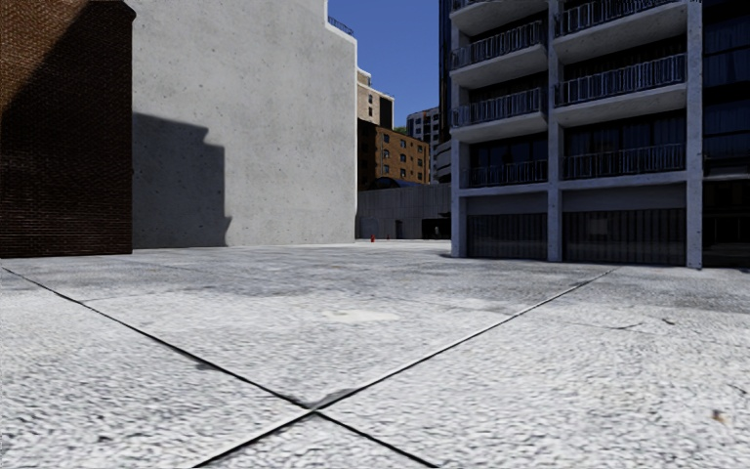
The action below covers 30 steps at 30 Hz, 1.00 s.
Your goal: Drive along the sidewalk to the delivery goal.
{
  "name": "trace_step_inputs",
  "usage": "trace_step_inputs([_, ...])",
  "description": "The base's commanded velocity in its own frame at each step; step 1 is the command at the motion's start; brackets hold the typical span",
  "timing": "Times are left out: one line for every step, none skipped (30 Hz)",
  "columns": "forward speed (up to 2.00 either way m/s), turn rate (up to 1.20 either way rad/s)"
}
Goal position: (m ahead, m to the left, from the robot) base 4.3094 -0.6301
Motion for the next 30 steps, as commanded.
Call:
trace_step_inputs([2.00,0.00])
trace_step_inputs([2.00,0.00])
trace_step_inputs([2.00,0.00])
trace_step_inputs([2.00,0.00])
trace_step_inputs([2.00,0.00])
trace_step_inputs([2.00,0.00])
trace_step_inputs([2.00,0.00])
trace_step_inputs([2.00,0.00])
trace_step_inputs([2.00,0.00])
trace_step_inputs([2.00,0.00])
trace_step_inputs([2.00,0.00])
trace_step_inputs([2.00,0.00])
trace_step_inputs([2.00,0.00])
trace_step_inputs([2.00,0.00])
trace_step_inputs([2.00,0.00])
trace_step_inputs([2.00,0.00])
trace_step_inputs([2.00,0.00])
trace_step_inputs([2.00,0.00])
trace_step_inputs([2.00,0.00])
trace_step_inputs([2.00,0.00])
trace_step_inputs([2.00,0.00])
trace_step_inputs([2.00,0.00])
trace_step_inputs([2.00,0.00])
trace_step_inputs([2.00,0.00])
trace_step_inputs([2.00,0.00])
trace_step_inputs([2.00,0.00])
trace_step_inputs([2.00,0.00])
trace_step_inputs([2.00,0.00])
trace_step_inputs([2.00,0.00])
trace_step_inputs([2.00,0.00])
